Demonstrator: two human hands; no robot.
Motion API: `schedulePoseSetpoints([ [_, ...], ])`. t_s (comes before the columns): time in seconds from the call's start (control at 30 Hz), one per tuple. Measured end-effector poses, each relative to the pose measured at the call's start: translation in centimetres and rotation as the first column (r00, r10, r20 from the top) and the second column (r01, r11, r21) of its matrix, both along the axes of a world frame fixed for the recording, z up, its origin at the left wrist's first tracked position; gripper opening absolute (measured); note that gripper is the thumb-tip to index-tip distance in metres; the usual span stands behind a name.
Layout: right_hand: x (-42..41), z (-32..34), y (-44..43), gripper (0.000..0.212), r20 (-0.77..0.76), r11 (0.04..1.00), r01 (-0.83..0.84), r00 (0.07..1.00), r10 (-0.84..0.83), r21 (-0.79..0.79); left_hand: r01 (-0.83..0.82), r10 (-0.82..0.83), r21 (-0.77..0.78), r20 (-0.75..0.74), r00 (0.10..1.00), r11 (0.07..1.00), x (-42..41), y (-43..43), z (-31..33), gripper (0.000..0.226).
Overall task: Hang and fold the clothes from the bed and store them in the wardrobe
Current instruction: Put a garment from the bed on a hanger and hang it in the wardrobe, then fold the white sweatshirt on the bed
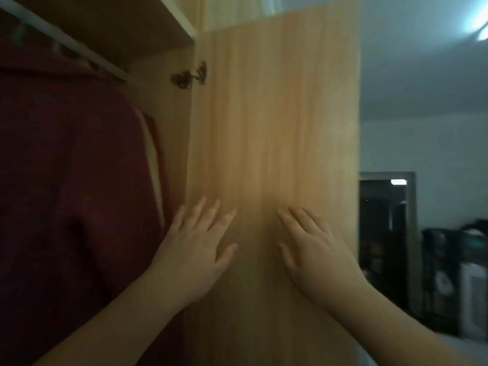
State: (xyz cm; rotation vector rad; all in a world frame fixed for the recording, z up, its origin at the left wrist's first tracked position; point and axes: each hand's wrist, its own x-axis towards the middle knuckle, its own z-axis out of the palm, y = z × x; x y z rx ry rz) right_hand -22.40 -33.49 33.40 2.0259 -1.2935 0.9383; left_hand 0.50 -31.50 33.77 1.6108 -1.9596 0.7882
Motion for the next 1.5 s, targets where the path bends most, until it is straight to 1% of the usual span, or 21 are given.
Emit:
schedulePoseSetpoints([
  [0.1,-10.4,-7.6,3.8,0.060,0.043,0.989,0.091,0.994,-0.096,0.119,0.147,-0.135,0.214,-0.070,0.988,0.966,-10.1,0.6,-8.0,0.079],
  [0.17,-16.9,-12.5,6.8,0.062,0.069,0.963,0.155,0.982,-0.173,0.221,0.244,-0.220,0.318,-0.108,0.969,0.916,-16.7,1.6,-13.3,0.071],
  [0.23,-23.2,-17.4,10.0,0.063,0.082,0.920,0.229,0.960,-0.267,0.320,0.317,-0.284,0.401,-0.139,0.949,0.860,-23.0,2.9,-18.2,0.067],
  [0.33,-31.7,-24.2,14.8,0.063,0.108,0.806,0.347,0.888,-0.447,0.480,0.390,-0.352,0.510,-0.175,0.920,0.766,-31.4,4.3,-24.8,0.067],
  [0.4,-36.2,-28.7,18.0,0.069,0.092,0.708,0.409,0.828,-0.553,0.576,0.418,-0.404,0.571,-0.160,0.901,0.706,-36.6,5.3,-28.6,0.073],
  [0.43,-37.9,-31.0,19.6,0.070,0.065,0.659,0.430,0.807,-0.587,0.617,0.428,-0.428,0.594,-0.151,0.891,0.681,-39.1,6.0,-30.3,0.079],
  [0.5,-40.7,-34.9,22.5,0.066,0.023,0.576,0.460,0.768,-0.640,0.675,0.434,-0.472,0.637,-0.123,0.873,0.637,-43.8,7.4,-33.7,0.087],
  [0.6,-43.6,-39.3,25.5,0.064,0.008,0.477,0.479,0.700,-0.714,0.737,0.420,-0.519,0.728,-0.103,0.849,0.542,-49.1,8.8,-38.8,0.090],
  [0.67,-45.3,-41.4,26.7,0.065,0.005,0.420,0.456,0.673,-0.740,0.785,0.401,-0.544,0.781,-0.096,0.834,0.478,-51.8,9.2,-41.7,0.091],
  [0.73,-47.1,-43.2,27.2,0.064,-0.012,0.361,0.433,0.653,-0.757,0.826,0.385,-0.569,0.817,-0.087,0.818,0.429,-54.3,9.2,-43.9,0.084],
  [0.83,-50.2,-45.5,26.9,0.064,-0.020,0.313,0.402,0.641,-0.768,0.861,0.383,-0.584,0.839,-0.100,0.806,0.385,-58.0,8.3,-46.7,0.074],
  [1.0,-57.4,-47.8,23.1,0.063,-0.045,0.257,0.375,0.635,-0.771,0.891,0.390,-0.589,0.869,-0.151,0.794,0.304,-64.8,4.3,-51.0,0.067],
  [1.13,-63.9,-48.6,17.8,0.064,-0.102,0.218,0.362,0.688,-0.719,0.906,0.373,-0.582,0.892,-0.167,0.796,0.255,-70.9,-0.3,-52.7,0.067],
  [1.27,-70.1,-49.8,12.5,0.065,-0.177,0.179,0.376,0.738,-0.651,0.909,0.425,-0.604,0.871,-0.205,0.770,0.246,-76.8,-4.9,-53.5,0.086],
  [1.3,-71.5,-50.0,11.3,0.065,-0.176,0.175,0.372,0.737,-0.652,0.911,0.424,-0.606,0.872,-0.205,0.768,0.243,-78.2,-6.0,-53.8,0.086],
  [1.37,-74.2,-50.5,9.2,0.064,-0.157,0.171,0.361,0.719,-0.676,0.917,0.390,-0.593,0.888,-0.183,0.784,0.242,-80.9,-8.0,-54.2,0.077],
  [1.43,-76.3,-51.4,7.6,0.066,-0.129,0.166,0.337,0.701,-0.701,0.927,0.375,-0.564,0.905,-0.205,0.800,0.203,-83.1,-9.7,-55.2,0.069],
  [1.5,-78.1,-52.6,6.2,0.066,-0.098,0.160,0.303,0.685,-0.722,0.940,0.368,-0.544,0.912,-0.220,0.810,0.179,-85.2,-11.2,-56.1,0.070],
])
